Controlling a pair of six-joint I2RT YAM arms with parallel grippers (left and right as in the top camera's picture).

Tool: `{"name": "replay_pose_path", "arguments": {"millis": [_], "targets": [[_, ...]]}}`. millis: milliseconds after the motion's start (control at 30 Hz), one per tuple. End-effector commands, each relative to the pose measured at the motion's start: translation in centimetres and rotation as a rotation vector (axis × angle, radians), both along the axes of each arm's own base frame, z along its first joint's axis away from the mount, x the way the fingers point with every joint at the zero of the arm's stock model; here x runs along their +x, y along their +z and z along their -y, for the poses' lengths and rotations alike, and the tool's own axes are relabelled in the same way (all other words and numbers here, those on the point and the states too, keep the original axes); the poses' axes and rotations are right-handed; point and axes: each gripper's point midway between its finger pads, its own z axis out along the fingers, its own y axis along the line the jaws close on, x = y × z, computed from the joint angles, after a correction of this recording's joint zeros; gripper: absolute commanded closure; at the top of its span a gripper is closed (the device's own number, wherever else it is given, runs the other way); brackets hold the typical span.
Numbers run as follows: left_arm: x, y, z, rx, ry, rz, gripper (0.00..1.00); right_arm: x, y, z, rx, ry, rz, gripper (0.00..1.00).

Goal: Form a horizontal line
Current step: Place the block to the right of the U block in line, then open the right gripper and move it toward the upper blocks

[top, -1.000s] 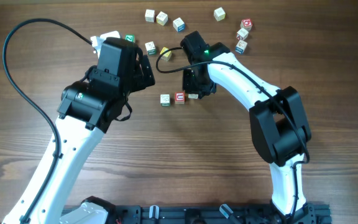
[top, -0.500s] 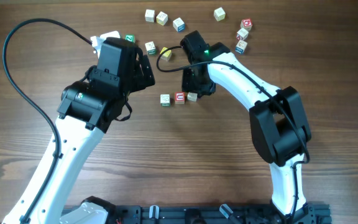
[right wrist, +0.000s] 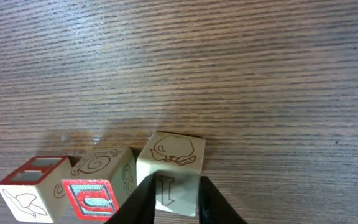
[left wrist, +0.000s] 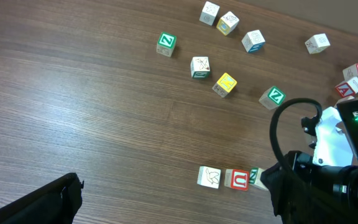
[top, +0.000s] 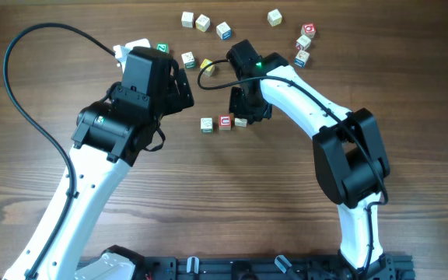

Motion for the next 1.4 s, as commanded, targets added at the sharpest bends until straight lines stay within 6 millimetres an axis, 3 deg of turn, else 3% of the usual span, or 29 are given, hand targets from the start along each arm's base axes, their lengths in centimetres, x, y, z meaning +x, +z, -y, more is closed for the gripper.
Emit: {"name": "replay_pose_path", "arguments": {"millis": [0, 233, 533, 667, 967, 1033, 1367], "targets": [[0.0, 0.6, -0.1, -0.012, 0.004, 0.016, 0.0, -0.6, 0.4, -0.1, 0.017, 0.0, -0.018, 0.78], [0.0, 0.6, -0.1, -0.012, 0.004, 0.016, 0.0, -1.8, 0.4, -0.1, 0.024, 0.102, -0.053, 0.78], [0.0, 0.6, -0.1, -0.012, 0.004, 0.016, 0.0, -1.2, 0.5, -0.6, 0.045, 0.112, -0.028, 0.77], [0.0, 0.6, -0.1, -0.012, 0.004, 0.016, 0.0, -1.5, 1.1, -2.8, 0.17, 0.226, -0.026, 0.77], [0.0, 0.6, -0.1, -0.012, 0.004, 0.016, 0.0, -1.1, 1.1, -2.8, 0.167, 0.218, -0.01, 0.77], [0.0, 0.6, -0.1, -0.012, 0.004, 0.016, 0.0, -1.0, 1.1, -2.8, 0.168, 0.194, -0.015, 0.71], [0.0, 0.6, -0.1, -0.012, 0.004, 0.016, 0.0, -1.2, 1.7, -2.6, 0.173, 0.166, -0.033, 0.71]]}}
